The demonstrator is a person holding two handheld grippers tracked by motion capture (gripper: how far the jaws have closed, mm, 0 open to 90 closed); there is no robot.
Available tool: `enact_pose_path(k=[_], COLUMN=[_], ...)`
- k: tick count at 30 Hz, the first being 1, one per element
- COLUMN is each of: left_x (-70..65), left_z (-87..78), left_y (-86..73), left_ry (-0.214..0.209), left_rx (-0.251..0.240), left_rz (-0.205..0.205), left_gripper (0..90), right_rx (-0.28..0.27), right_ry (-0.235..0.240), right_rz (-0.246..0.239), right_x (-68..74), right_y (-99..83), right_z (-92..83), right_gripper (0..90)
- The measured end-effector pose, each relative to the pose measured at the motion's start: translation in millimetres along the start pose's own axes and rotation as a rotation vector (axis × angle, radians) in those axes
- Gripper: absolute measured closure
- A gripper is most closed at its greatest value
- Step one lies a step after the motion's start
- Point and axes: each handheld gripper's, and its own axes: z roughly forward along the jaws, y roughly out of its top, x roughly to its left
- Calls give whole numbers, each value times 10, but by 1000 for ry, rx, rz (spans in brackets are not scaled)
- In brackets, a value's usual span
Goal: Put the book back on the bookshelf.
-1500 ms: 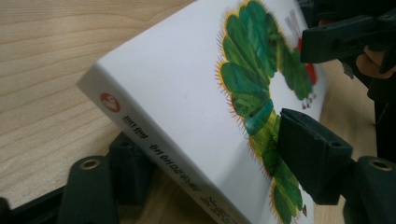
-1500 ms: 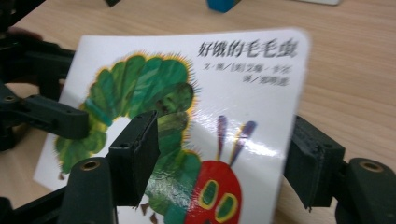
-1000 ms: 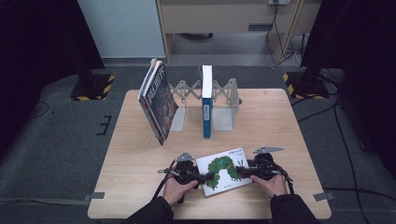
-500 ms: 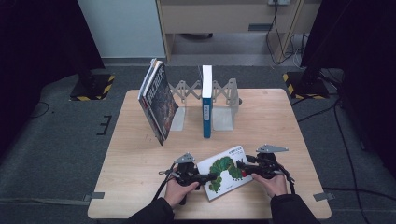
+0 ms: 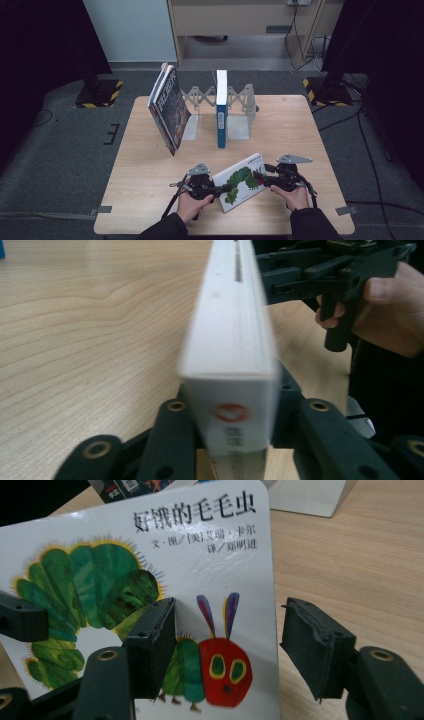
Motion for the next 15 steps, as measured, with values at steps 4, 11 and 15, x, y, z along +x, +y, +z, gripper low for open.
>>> enact_pose_path(k=[4,11,15], left_x=[-25,-80,-85], left_z=[-19,-78,-146], left_y=[24,110,169], left_ry=[21,39,54], left_rx=[9,6,-8], left_rz=[15,12,17], left_gripper=[739,743,744], right_rx=[-1,15,34], right_ry=[-20,-99,-133], right_rz=[3,1,-15], right_x=[-30,-122,-153], right_y=[2,-19,-30], right_z=[-30,-88,-95], right_gripper=[355,298,275])
